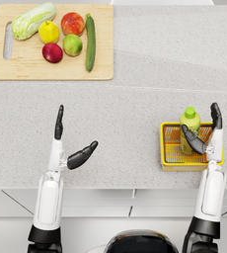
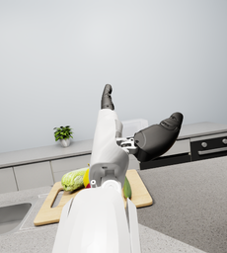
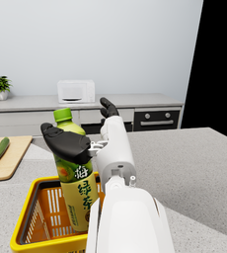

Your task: Pick up the green tea and place it into the yellow basket

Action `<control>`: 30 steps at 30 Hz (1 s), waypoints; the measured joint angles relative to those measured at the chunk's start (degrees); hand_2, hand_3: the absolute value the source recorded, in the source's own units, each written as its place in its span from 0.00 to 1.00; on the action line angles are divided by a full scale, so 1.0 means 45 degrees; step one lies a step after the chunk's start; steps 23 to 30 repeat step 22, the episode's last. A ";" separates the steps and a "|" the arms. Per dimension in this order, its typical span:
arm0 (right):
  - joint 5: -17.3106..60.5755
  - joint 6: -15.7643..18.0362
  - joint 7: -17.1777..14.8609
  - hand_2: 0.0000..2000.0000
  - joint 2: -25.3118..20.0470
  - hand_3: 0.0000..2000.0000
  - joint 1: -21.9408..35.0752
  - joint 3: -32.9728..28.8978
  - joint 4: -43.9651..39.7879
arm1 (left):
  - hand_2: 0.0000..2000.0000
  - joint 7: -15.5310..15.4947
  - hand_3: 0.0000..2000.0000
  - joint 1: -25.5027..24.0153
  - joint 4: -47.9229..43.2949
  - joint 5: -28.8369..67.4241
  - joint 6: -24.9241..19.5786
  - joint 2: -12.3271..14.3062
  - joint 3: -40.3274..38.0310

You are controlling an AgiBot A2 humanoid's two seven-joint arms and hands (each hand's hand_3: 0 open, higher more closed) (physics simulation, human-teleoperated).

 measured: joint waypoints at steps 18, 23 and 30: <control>-0.0003 -0.0643 0.1298 0.00 0.0465 0.00 0.1349 -0.0508 0.1669 | 0.00 0.0000 0.00 0.1714 0.1950 -0.0012 0.0000 0.0454 -0.3634; -0.0003 -0.0644 0.1300 0.00 0.0462 0.00 0.1332 -0.0508 0.1665 | 0.00 0.0000 0.00 0.1661 0.1947 -0.0012 0.0000 0.0467 -0.3718; -0.0003 -0.0644 0.1300 0.00 0.0462 0.00 0.1332 -0.0508 0.1665 | 0.00 0.0000 0.00 0.1661 0.1947 -0.0012 0.0000 0.0467 -0.3718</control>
